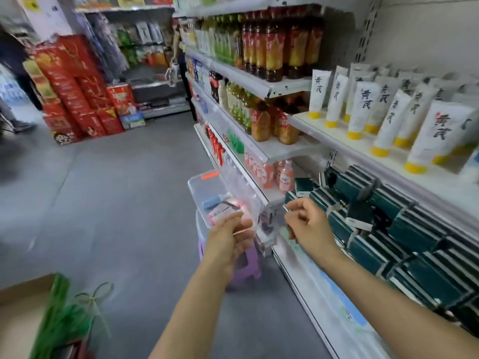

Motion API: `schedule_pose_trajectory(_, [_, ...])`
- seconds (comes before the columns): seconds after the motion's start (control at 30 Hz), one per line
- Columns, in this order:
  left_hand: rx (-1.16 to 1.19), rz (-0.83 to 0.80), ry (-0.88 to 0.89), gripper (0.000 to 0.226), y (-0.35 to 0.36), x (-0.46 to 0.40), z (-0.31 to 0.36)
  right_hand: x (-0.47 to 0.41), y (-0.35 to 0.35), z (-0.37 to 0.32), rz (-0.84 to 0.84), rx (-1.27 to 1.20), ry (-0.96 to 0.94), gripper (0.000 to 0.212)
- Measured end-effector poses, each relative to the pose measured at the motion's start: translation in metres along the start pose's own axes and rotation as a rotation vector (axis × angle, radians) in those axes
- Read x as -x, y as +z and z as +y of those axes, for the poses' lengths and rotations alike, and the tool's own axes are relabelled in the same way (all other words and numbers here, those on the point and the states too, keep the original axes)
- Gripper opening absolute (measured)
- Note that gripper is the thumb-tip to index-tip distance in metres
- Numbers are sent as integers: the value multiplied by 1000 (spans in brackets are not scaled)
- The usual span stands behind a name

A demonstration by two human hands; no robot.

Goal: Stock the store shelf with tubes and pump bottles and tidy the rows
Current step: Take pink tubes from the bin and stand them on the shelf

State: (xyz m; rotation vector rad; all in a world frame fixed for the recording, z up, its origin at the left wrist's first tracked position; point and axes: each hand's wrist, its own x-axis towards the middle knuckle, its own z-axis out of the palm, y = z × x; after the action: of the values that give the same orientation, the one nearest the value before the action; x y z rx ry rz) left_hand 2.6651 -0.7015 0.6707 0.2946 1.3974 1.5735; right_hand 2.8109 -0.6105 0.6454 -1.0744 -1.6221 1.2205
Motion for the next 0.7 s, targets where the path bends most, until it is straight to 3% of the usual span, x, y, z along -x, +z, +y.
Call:
schedule_pose_trajectory(0.47, [71, 172, -69, 14, -67, -148, 43, -136, 111, 44, -157, 107, 196, 16])
schedule_pose_trajectory(0.7, [39, 262, -126, 16, -76, -278, 58, -256, 175, 99, -268, 148, 339, 17])
